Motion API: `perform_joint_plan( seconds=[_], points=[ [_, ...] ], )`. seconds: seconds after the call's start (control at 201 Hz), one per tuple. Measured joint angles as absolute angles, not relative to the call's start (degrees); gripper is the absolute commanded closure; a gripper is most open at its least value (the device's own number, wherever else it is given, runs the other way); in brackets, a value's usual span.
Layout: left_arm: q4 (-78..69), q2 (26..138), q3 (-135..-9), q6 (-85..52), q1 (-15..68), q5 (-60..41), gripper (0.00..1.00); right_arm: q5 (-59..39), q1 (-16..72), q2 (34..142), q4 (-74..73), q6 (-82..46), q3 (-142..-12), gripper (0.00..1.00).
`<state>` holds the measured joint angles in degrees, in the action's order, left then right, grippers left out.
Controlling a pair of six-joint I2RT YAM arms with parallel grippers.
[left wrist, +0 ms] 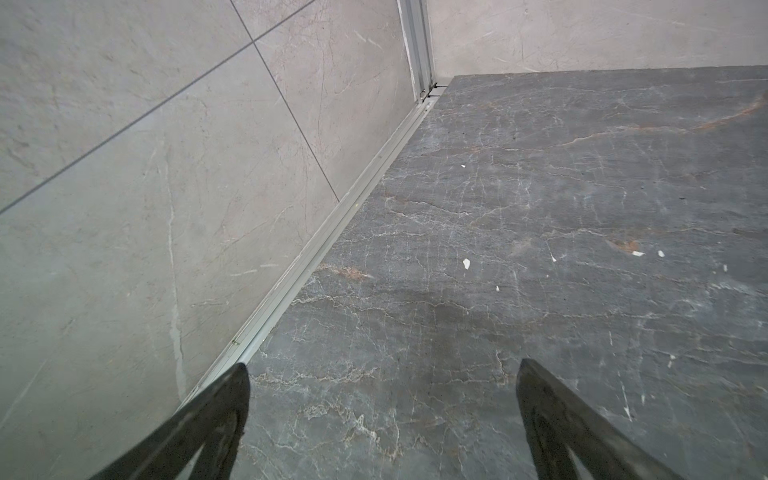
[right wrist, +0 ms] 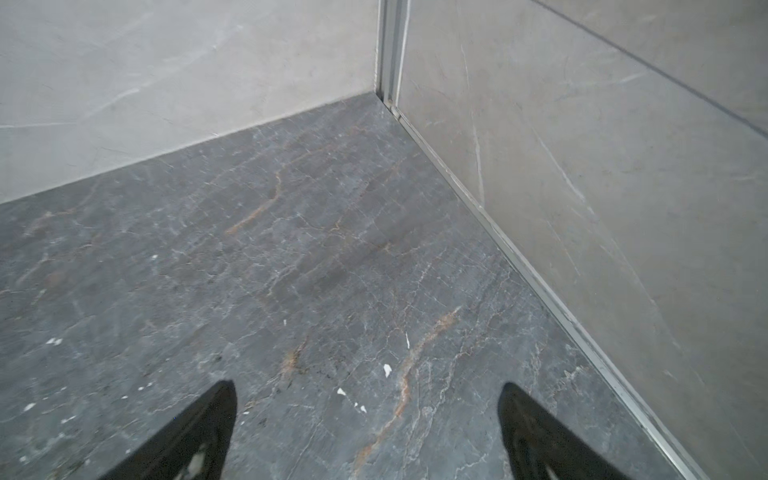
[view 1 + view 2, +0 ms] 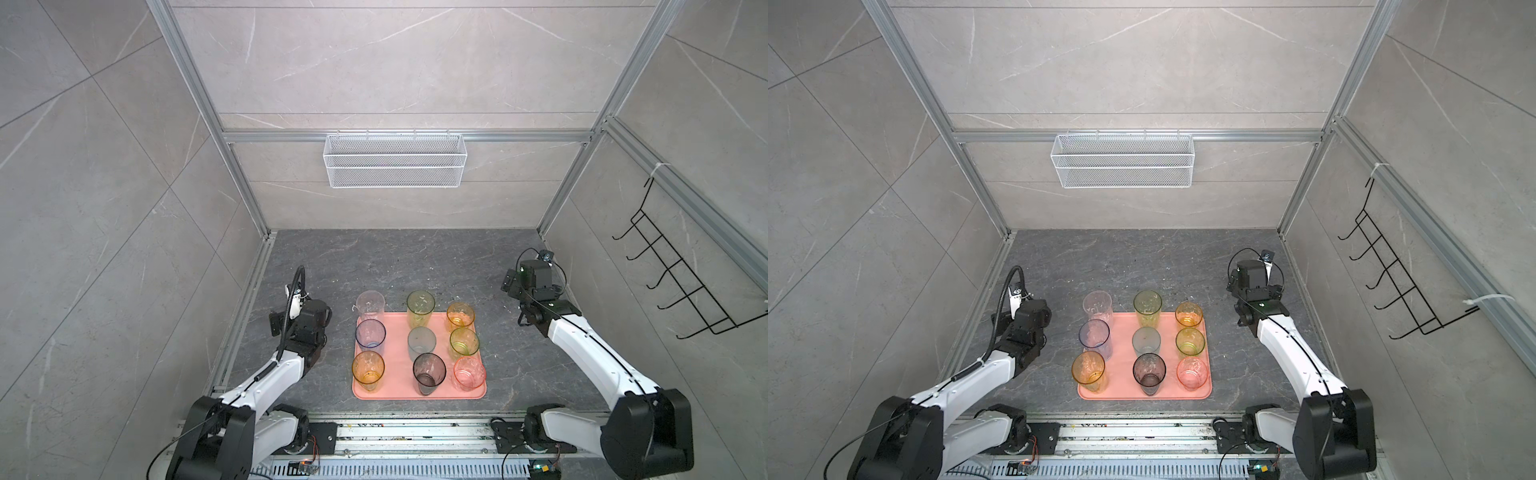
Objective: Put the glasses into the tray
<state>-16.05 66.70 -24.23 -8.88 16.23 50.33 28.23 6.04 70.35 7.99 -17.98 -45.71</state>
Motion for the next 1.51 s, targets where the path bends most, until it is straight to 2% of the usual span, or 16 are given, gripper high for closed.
perform_joint_plan(
  seconds=[0.124,0.403,0.597,0.797,1.115,1.24,1.509],
  points=[
    [-20.25,71.05,-24.23,-7.57,15.22,50.22,0.0,27.57,5.91,69.6,-0.34,-15.49,-37.56,0.01],
    [-30.7,76.62,-21.28,-5.06,11.86,47.31,0.01,26.09,5.87,71.22,-13.43,-10.52,-32.38,0.01],
    [-39.09,78.94,-20.01,-4.25,6.02,39.7,0.0,23.0,5.87,72.88,-25.41,-7.84,-24.6,0.01],
    [-43.13,80.49,-18.72,-4.23,2.31,31.33,0.01,19.07,5.87,79.96,-41.36,-5.96,-17.56,0.01],
    [-51.48,80.79,-13.23,-2.31,2.2,21.45,0.0,13.02,5.98,86.26,-50.0,-3.25,-18.0,0.0],
    [-54.98,84.9,-13.82,-1.43,2.2,19.18,0.01,12.36,5.98,86.43,-51.03,-2.94,-18.02,0.0],
    [-51.42,86.7,-18.37,-1.28,0.95,16.6,0.0,12.1,5.98,86.43,-51.16,-2.74,-18.39,0.01]
  ],
)
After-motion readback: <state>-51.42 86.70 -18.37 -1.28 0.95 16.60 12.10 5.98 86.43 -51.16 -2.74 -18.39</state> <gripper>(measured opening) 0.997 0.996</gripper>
